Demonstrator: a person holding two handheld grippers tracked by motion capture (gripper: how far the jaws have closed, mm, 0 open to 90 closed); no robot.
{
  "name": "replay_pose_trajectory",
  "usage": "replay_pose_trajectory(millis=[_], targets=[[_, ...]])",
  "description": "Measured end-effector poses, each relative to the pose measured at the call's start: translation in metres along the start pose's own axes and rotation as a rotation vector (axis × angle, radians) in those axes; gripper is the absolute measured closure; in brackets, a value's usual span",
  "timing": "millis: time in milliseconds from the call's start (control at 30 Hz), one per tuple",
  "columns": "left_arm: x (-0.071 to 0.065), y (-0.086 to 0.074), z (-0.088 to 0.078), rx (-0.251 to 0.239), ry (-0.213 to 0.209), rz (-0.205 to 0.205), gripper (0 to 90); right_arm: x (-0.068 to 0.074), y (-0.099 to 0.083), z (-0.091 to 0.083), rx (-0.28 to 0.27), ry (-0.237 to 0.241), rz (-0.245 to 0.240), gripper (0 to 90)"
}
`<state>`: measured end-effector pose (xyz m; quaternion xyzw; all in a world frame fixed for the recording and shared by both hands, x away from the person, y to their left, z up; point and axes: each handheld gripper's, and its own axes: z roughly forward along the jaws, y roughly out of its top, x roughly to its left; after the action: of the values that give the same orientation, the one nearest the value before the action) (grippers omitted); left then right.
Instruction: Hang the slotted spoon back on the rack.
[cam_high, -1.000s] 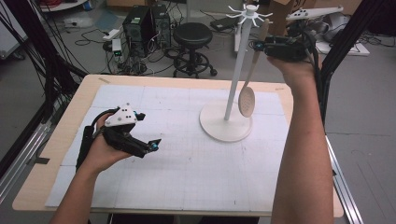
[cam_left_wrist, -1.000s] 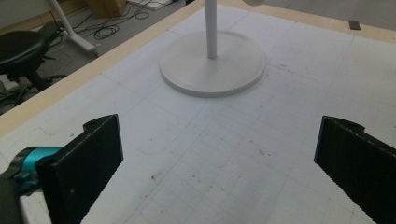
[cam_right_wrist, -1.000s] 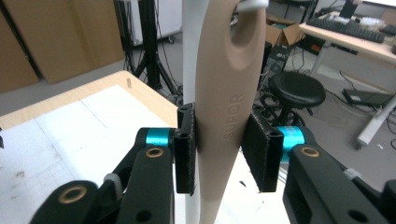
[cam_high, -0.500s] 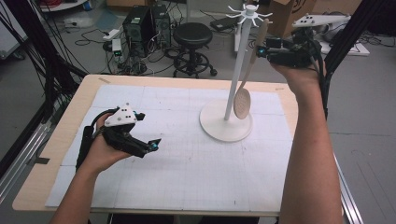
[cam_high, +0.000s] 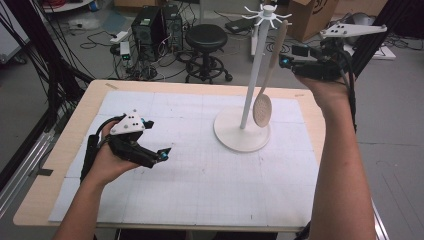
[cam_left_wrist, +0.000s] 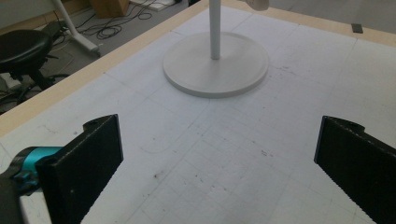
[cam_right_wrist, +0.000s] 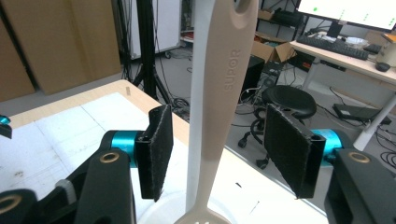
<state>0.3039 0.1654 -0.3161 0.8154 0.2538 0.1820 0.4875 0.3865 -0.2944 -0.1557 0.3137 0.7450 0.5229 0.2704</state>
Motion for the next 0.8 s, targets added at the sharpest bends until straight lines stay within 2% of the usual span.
replay_pose_trajectory(millis=[367, 633, 800], targets=[[0.003, -0.001, -0.003, -0.003, 0.004, -0.007, 1.6, 0.014, -0.009, -0.005, -0.016, 0.056, -0.021, 35.5], [0.007, -0.004, -0.005, -0.004, 0.010, -0.015, 1.6, 0.026, -0.022, -0.012, -0.067, 0.119, -0.039, 33.9], [0.006, -0.004, -0.004, -0.001, 0.007, -0.013, 1.6, 0.035, -0.033, -0.016, -0.089, 0.157, -0.029, 30.8]])
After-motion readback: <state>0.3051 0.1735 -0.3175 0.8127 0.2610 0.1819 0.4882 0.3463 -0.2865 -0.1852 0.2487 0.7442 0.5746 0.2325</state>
